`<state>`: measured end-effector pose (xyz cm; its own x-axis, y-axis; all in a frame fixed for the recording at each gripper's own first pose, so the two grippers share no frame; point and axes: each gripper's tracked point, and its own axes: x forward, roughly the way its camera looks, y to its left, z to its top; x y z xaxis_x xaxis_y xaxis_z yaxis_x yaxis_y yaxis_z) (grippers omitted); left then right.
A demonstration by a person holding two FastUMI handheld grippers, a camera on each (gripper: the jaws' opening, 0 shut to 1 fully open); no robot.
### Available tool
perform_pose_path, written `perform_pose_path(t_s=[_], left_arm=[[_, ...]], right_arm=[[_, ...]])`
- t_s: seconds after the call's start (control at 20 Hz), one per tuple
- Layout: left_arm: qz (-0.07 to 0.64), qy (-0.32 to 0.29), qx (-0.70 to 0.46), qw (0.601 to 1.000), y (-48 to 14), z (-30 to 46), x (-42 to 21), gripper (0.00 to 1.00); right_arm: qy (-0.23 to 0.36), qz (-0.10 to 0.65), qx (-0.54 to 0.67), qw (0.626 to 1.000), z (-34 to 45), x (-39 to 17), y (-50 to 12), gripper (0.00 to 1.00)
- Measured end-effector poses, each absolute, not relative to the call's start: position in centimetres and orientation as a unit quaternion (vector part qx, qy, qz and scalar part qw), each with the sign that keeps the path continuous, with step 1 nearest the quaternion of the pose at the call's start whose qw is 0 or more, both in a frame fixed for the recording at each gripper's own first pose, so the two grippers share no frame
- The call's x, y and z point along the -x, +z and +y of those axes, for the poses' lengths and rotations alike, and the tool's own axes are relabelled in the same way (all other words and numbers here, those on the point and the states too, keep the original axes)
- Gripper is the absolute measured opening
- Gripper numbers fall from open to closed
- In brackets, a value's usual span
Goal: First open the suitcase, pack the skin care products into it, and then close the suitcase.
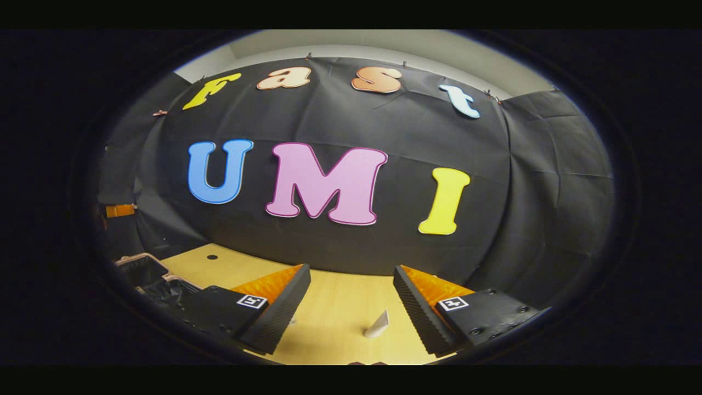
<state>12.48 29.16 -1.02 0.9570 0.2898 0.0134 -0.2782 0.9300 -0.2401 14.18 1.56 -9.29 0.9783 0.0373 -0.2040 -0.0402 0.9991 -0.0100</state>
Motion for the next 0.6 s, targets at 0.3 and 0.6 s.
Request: perform_pose_path(t_s=[0.3,0.6], left_arm=[[-0.026,0.086,0.071,0.993,-1.7,15.7,-18.3,0.96],[0.008,0.003,0.031,0.999,-6.8,2.2,-21.3,0.96]], right_arm=[[0.039,0.119,0.005,0.992,-1.1,-14.4,-12.6,0.96],[0.062,0.143,-0.016,0.988,-2.8,-15.6,-16.9,0.96]])
